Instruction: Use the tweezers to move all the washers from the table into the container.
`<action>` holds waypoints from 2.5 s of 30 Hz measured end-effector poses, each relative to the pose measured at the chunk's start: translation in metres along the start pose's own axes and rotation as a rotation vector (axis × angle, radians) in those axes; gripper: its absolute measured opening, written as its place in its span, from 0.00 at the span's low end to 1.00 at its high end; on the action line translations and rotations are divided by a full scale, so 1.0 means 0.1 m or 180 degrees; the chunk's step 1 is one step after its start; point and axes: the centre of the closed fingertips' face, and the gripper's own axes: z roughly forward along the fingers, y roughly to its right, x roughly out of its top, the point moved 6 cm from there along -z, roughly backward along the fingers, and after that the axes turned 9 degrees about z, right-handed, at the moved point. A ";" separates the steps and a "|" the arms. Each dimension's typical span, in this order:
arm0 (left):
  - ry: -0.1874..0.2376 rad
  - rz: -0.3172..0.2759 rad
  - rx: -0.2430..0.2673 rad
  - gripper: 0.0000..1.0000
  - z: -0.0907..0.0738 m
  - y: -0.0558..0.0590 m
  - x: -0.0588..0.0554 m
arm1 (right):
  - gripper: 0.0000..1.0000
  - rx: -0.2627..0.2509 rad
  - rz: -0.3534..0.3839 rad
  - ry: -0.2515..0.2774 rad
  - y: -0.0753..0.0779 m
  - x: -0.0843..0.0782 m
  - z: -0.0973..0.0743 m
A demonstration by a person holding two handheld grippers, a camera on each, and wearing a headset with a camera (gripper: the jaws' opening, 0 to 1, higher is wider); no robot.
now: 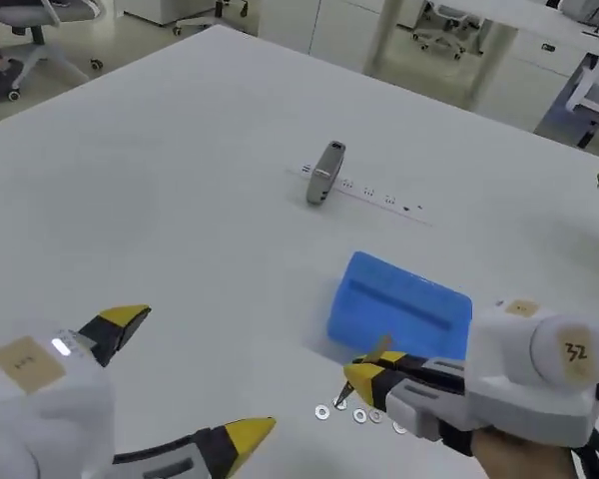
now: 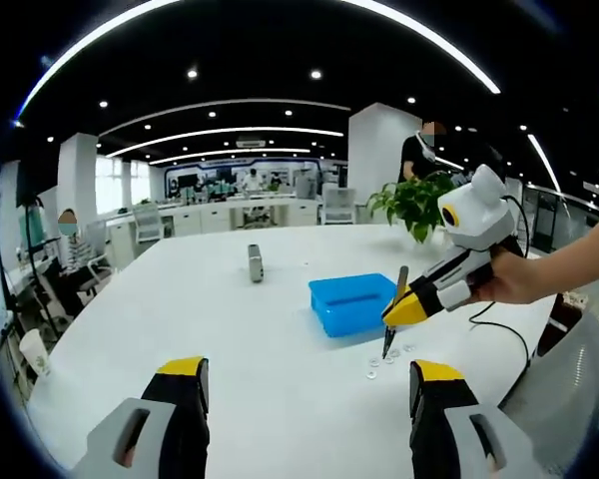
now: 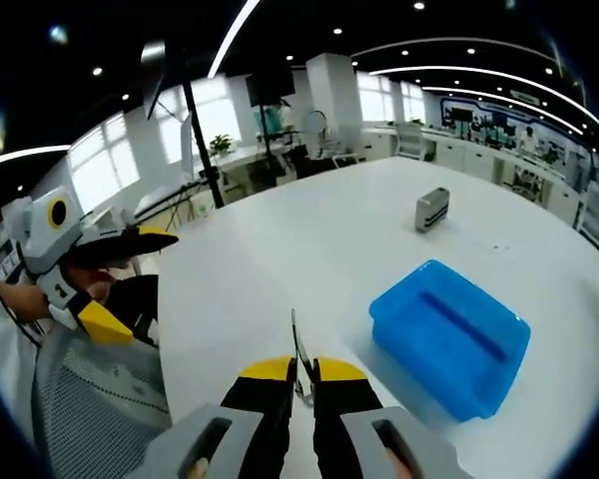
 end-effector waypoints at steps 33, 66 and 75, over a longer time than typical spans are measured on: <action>-0.0252 0.0221 -0.0091 0.79 0.02 0.01 -0.14 | 0.03 -0.0184 0.0048 -0.0004 0.06 -0.24 0.20; -0.0048 0.0264 -0.0208 0.99 0.04 0.10 -0.09 | 0.01 -0.0428 -0.0103 -0.0121 0.06 0.06 -0.07; -0.0053 0.0246 -0.0217 0.99 0.04 0.10 -0.10 | 0.01 -0.0484 -0.0185 0.0014 0.10 0.34 -0.17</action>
